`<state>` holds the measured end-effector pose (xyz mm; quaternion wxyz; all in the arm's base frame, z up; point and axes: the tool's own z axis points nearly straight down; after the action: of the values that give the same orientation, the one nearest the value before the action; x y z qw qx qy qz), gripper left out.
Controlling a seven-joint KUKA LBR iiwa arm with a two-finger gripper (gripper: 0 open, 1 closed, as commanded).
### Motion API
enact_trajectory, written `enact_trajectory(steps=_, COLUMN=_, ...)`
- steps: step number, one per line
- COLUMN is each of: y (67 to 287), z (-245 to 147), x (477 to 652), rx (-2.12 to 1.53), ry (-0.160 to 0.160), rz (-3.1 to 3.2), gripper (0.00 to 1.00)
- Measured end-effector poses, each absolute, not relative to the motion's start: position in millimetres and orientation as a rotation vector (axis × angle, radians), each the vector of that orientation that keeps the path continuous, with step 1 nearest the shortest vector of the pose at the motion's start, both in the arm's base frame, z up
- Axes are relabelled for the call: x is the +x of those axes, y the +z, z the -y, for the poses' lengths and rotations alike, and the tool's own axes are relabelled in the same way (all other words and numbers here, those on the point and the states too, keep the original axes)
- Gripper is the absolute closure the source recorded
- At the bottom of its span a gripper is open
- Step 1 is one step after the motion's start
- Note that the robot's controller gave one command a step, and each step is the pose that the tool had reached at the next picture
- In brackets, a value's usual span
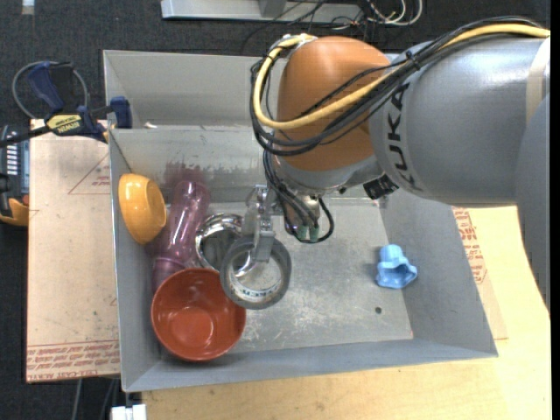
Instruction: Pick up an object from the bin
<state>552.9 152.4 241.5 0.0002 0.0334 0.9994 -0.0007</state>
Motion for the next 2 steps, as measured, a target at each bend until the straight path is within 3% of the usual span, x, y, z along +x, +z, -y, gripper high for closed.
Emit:
enact_trajectory(steps=1, y=275.9, z=-157.6, x=552.8, rx=0.092, ry=0.0, rz=-3.137, gripper=1.0)
enact_trajectory(steps=2, y=198.0, z=-209.5, x=577.7, rx=-0.102, ry=0.001, rz=-3.142, gripper=1.0)
